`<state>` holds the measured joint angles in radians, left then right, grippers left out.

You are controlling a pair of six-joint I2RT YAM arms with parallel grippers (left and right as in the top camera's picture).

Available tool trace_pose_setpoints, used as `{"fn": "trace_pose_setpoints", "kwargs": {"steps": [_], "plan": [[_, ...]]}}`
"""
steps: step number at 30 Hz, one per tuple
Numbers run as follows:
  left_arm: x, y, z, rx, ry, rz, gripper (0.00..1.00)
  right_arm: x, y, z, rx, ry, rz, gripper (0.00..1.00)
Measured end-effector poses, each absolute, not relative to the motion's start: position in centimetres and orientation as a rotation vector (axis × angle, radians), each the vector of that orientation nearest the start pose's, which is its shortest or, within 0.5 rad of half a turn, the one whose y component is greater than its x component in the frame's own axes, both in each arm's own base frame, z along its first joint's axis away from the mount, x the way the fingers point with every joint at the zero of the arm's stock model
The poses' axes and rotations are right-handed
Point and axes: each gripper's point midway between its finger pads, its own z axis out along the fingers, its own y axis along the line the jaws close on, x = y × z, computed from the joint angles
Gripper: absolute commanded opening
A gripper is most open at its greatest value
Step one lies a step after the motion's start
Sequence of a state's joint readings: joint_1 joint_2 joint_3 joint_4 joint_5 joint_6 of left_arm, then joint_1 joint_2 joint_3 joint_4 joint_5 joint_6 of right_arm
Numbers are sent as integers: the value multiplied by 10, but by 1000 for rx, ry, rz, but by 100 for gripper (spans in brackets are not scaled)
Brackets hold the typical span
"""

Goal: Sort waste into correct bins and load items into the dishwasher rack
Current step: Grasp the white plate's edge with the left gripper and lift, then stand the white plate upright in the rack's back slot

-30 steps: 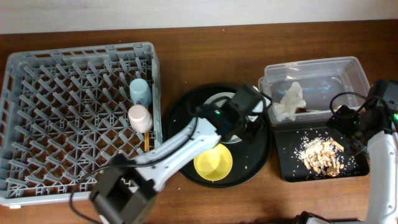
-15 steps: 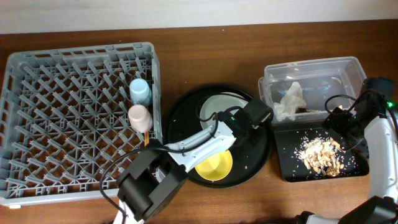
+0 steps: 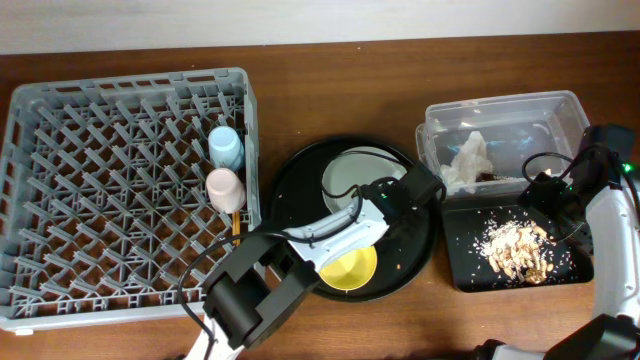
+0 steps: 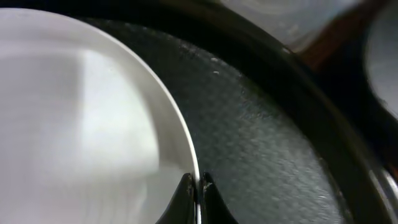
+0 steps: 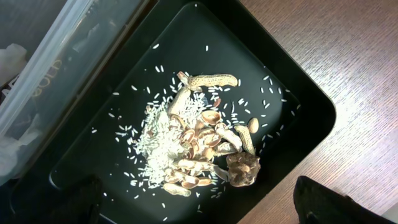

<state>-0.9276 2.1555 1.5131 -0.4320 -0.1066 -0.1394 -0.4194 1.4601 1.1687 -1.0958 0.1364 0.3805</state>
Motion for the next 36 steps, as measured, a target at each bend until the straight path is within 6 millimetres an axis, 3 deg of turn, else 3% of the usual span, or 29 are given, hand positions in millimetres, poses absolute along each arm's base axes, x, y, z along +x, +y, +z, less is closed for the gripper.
{"fn": "trace_pose_setpoints", "kwargs": {"steps": [6,9,12,13,15,17,19,22,27,31,36], "plan": [[344,-397,48,928,2434,-118,0,253,-138,123,1168,2713,-207,99],[360,-385,113,861,2407,-139,0,253,-138,123,1168,2713,-206,99],[382,-359,199,766,2331,-234,0,253,-138,123,1168,2713,-206,99],[389,-345,229,731,2302,-276,0,253,-138,123,1167,2714,-206,99],[404,-295,290,633,2254,-364,0,253,-138,123,1167,2714,-205,98],[412,-250,316,576,2252,-460,0,253,-138,123,1168,2713,-206,99],[421,-201,322,514,2279,-576,0,253,-138,123,1168,2713,-205,99],[438,-133,313,395,2308,-783,0,253,-138,123,1167,2714,-201,99],[464,-46,292,185,2252,-1058,0,253,-138,123,1167,2714,-201,99],[475,-9,265,66,2227,-1209,0,253,-138,123,1167,2714,-201,99],[485,0,227,-19,2234,-1358,0,253,-138,123,1167,2714,-201,99]]}}
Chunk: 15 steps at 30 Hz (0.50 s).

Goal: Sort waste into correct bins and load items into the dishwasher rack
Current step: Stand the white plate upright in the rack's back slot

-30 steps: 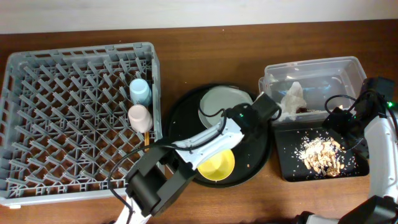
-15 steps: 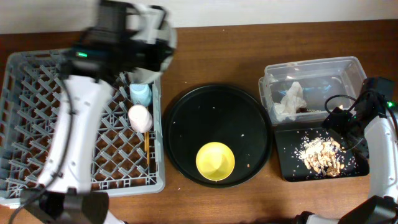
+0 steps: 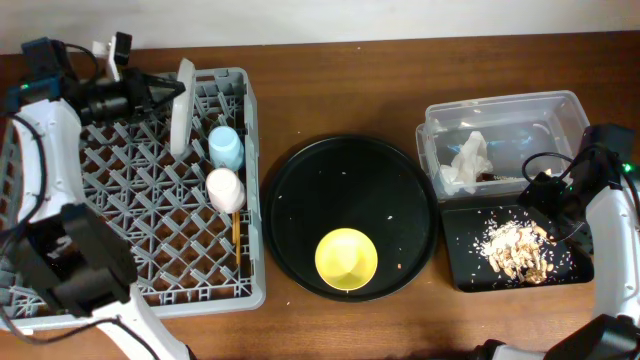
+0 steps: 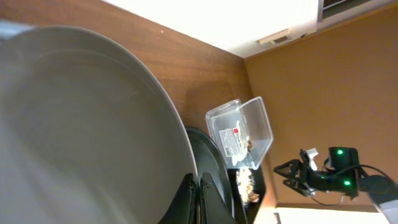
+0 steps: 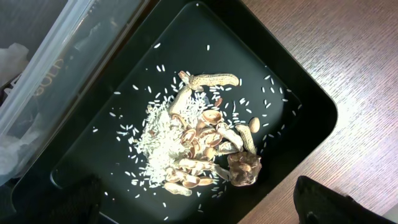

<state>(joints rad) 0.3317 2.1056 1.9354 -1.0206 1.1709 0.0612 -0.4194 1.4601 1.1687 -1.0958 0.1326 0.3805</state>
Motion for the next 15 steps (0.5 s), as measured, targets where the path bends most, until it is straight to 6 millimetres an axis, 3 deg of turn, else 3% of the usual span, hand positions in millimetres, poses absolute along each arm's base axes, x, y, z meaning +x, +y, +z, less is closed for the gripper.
{"fn": "trace_pose_setpoints", "kwargs": {"steps": [2,3,5,7,10,15], "plan": [[489,0,215,-33,2239,-1382,1,253,-138,123,1167,2714,-201,99],[492,2,210,-34,2242,-1382,10,253,-138,123,1167,2714,-201,99],[494,6,201,-53,2256,-1372,44,253,-138,123,1167,2714,-201,99],[497,13,192,-64,2273,-1335,65,253,-138,123,1168,2714,-201,99],[497,15,193,-73,2270,-1335,78,253,-138,123,1167,2714,-201,99],[494,15,215,-77,2203,-1429,85,253,-138,123,1167,2714,-201,99]]}}
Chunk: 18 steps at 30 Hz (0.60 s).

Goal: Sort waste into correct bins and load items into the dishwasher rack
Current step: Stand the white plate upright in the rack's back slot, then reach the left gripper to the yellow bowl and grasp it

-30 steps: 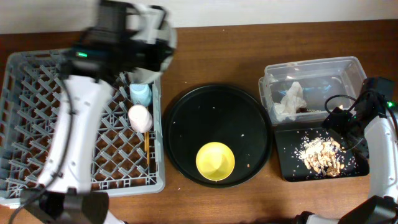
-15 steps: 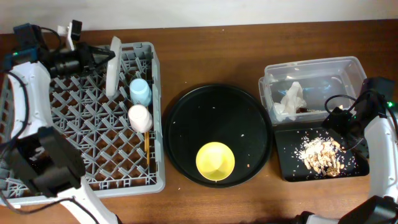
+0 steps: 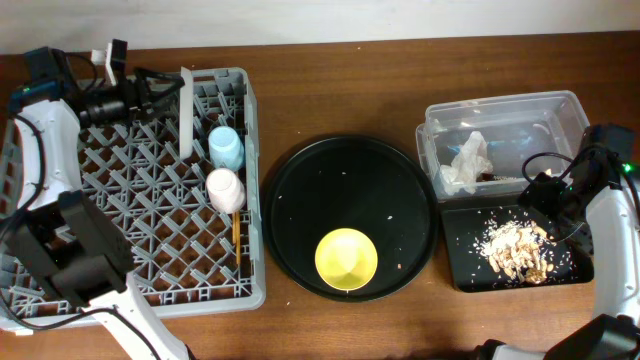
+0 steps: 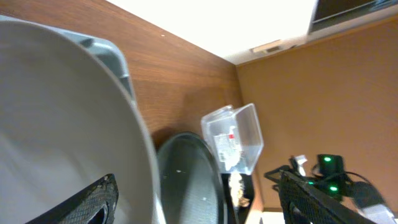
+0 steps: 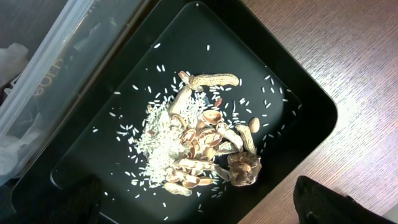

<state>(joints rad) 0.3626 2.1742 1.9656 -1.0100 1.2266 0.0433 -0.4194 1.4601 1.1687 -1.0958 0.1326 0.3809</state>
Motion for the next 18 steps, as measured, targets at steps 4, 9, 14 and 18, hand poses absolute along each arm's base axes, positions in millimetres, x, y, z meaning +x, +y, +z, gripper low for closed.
{"fn": "trace_pose_setpoints", "kwargs": {"steps": [4,9,14,18], "plan": [[477,10,238,-110,2234,-1420,96,253,-138,123,1167,2714,-201,99],[410,-4,299,-128,2398,-1131,99,253,-138,122,1169,2715,-201,98],[344,-71,338,106,2496,-945,99,253,-138,122,1169,2714,-201,99],[308,-149,335,423,2557,-974,60,253,-138,122,1168,2714,-201,99]]}}
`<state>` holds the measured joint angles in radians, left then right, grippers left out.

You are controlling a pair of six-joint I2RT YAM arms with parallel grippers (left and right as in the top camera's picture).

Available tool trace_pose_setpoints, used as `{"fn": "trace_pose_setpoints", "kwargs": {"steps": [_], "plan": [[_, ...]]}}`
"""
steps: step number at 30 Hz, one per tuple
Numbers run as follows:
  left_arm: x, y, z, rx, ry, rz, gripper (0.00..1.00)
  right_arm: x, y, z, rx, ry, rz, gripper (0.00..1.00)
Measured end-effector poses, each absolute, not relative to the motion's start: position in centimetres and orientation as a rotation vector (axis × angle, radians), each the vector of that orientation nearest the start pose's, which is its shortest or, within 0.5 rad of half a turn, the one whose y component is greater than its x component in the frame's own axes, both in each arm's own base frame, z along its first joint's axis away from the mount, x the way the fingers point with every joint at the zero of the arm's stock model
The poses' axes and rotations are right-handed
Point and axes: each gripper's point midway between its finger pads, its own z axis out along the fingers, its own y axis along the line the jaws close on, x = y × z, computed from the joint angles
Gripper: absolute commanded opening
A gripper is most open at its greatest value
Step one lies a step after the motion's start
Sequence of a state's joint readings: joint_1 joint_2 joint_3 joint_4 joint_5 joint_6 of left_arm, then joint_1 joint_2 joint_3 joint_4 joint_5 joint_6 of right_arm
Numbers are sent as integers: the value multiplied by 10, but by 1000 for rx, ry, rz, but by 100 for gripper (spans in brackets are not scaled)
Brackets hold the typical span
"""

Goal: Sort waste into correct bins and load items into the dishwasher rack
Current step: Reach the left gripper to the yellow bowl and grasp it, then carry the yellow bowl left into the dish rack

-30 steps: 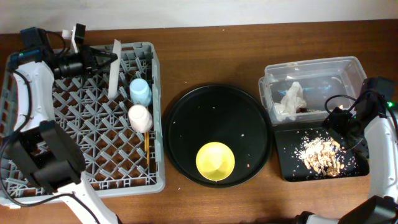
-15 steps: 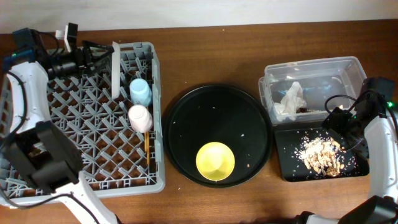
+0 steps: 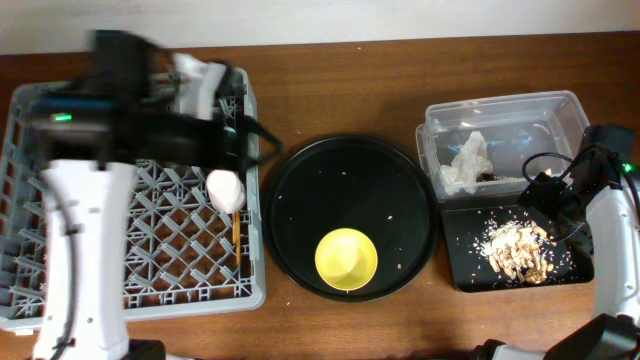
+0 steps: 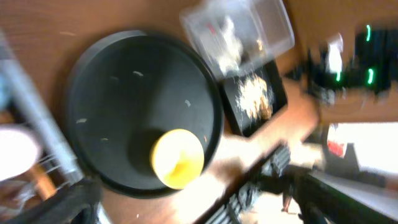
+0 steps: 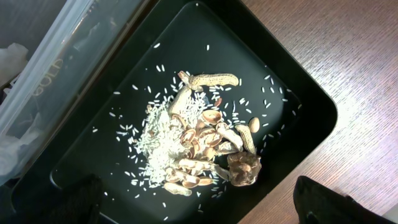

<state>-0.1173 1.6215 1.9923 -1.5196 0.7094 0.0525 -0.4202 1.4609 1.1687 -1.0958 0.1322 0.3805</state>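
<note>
My left gripper [image 3: 238, 150] hangs open and blurred over the right edge of the grey dish rack [image 3: 170, 297]. Its arm covers the back of the rack, so the white plate cannot be made out. A pink cup [image 3: 225, 187] stands in the rack beside the gripper. The left wrist view looks down on the round black tray [image 4: 124, 87] with a yellow bowl [image 4: 177, 167] on it; the left gripper [image 4: 199, 211] holds nothing. My right gripper [image 5: 196, 205] is open above the black waste tray [image 5: 112, 93] of rice and peanut shells [image 5: 199, 146].
A clear plastic bin [image 3: 500, 125] with crumpled tissue [image 3: 467, 160] sits behind the black waste tray [image 3: 460, 225] at the right. The yellow bowl [image 3: 346, 258] rests near the front of the round tray [image 3: 330, 185]. Bare wooden table [image 3: 340, 90] surrounds them.
My left arm has swung from the rack's back left to its right edge, gripper still open, and its camera now faces the round tray and yellow bowl. The right arm has not moved.
My left gripper was shut on the white plate's rim on the round tray. Then it held the plate upright over the back of the rack. Then it was open with the plate standing in the rack. Now it is over the rack's right edge.
</note>
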Motion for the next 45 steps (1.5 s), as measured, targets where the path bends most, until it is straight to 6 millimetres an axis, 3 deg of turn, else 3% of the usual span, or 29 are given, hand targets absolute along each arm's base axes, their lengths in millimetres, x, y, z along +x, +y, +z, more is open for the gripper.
{"fn": "trace_pose_setpoints", "kwargs": {"steps": [2,7,9,11,14,19,23,28,35,39,42,45], "plan": [[290,-192,322,623,2584,-977,47,253,-138,122,1169,2714,-201,99],[244,-272,267,961,2660,-917,46,253,-138,122,1168,2714,-201,98],[224,-301,229,1056,2697,-840,42,253,-138,122,1170,2715,-201,99],[210,-319,189,1090,2743,-720,39,253,-138,122,1169,2714,-201,99],[196,-326,136,1087,2796,-520,38,253,-138,122,1168,2714,-201,99],[194,-331,77,1083,2779,-335,32,253,-138,122,1169,2714,-201,99],[197,-325,46,1072,2803,-222,26,253,-138,122,1169,2714,-201,99],[197,-319,20,1064,2859,-142,0,253,-138,122,1169,2714,-201,99],[199,-312,26,1051,2875,-71,0,253,-138,122,1168,2714,-201,99],[197,-298,51,1067,2918,41,0,253,-138,122,1169,2714,-201,99],[208,-289,91,1057,2878,108,0,253,-138,122,1168,2714,-201,99],[231,-274,146,970,2808,52,0,253,-138,122,1168,2714,-201,99]]}}
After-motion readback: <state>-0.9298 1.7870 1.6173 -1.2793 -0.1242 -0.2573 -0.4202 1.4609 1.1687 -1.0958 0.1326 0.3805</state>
